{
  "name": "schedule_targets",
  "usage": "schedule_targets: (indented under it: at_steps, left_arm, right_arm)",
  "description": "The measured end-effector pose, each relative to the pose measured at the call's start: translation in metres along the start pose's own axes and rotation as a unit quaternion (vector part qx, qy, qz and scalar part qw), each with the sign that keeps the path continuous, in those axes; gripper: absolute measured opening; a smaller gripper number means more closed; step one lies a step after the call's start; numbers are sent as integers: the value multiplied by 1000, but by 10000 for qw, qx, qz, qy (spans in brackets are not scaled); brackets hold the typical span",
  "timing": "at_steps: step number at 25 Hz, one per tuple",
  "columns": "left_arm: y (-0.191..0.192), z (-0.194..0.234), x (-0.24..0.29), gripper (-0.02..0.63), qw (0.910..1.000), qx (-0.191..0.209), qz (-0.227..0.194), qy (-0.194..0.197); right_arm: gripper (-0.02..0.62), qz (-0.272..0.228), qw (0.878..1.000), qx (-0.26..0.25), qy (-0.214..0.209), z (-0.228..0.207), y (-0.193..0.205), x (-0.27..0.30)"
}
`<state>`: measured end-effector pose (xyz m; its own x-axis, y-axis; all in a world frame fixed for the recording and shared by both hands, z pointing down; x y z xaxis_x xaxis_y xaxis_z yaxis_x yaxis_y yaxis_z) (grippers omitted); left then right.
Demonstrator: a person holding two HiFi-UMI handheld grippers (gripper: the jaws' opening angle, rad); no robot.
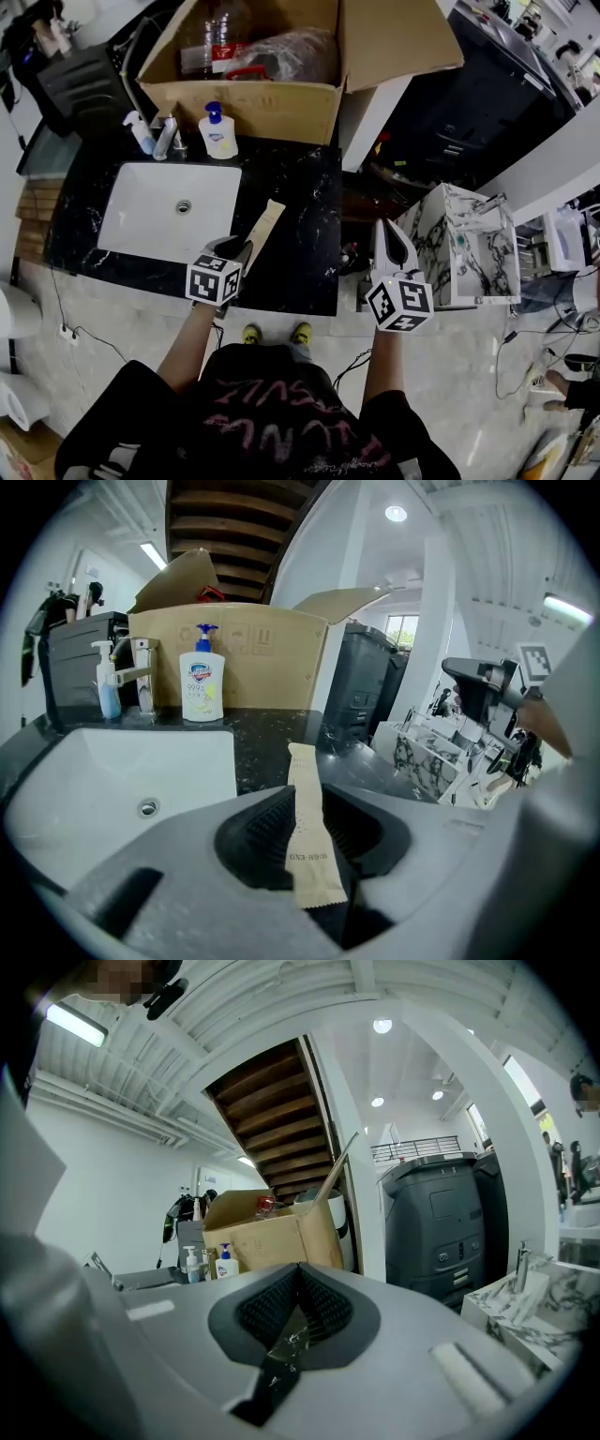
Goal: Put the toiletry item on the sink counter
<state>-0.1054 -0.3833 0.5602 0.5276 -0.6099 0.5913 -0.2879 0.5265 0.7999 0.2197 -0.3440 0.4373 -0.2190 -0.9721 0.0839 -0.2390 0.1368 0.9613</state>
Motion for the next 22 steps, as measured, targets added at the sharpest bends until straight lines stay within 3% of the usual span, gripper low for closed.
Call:
schedule_targets:
  at_steps: [22]
  left_arm:
    - [-60,6,-54,2,9937,568,-879,-389]
  right_arm:
    - [12,-281,9995,-65,-139,17,-18,-13]
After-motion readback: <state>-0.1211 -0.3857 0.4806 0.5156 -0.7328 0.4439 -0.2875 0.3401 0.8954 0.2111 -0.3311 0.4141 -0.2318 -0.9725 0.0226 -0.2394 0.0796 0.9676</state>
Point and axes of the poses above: the fingertips, and each gripper's own axes: x forward along the fingers, z to its left, y out of its underside, the point moved 9 cm from there along -x, backward along the fingers, and after that the axes turned 8 degrees about x, right-handed, at the moved point
